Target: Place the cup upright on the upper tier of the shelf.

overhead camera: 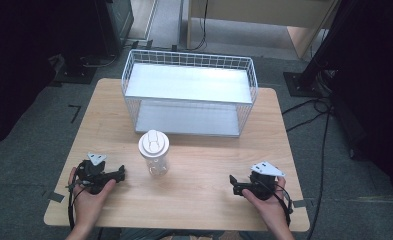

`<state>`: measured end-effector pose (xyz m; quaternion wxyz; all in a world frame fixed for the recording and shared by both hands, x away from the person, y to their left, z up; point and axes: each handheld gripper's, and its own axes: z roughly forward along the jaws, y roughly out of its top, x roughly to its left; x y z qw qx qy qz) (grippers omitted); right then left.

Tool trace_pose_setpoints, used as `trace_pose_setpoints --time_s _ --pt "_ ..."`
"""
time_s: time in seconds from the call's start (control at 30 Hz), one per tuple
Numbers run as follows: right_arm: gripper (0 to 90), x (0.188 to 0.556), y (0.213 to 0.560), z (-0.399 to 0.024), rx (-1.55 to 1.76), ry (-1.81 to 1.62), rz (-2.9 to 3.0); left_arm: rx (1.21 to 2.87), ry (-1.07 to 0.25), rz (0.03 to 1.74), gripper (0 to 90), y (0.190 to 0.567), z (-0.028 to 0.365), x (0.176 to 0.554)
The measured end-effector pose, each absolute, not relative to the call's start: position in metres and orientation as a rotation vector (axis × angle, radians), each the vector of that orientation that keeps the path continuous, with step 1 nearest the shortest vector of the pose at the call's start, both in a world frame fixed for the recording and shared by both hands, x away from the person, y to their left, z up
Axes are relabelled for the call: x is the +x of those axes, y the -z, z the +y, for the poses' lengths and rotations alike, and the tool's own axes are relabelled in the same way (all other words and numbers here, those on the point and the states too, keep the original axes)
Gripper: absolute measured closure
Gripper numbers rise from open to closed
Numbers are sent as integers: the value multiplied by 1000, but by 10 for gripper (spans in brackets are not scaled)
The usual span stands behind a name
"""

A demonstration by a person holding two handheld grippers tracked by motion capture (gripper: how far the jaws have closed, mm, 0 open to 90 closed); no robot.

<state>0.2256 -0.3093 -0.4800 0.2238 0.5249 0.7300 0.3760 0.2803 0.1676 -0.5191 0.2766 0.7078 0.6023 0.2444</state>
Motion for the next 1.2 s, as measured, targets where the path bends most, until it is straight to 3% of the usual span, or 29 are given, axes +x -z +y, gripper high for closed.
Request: trace_pose_setpoints --time_s 0.57,1.2 --pt "0 235 459 -217 1259 -1204 2120 1901 -656 1618 0 519 168 280" --pt "1 246 470 -141 1164 -1302 2176 1902 -656 1617 0 519 168 280"
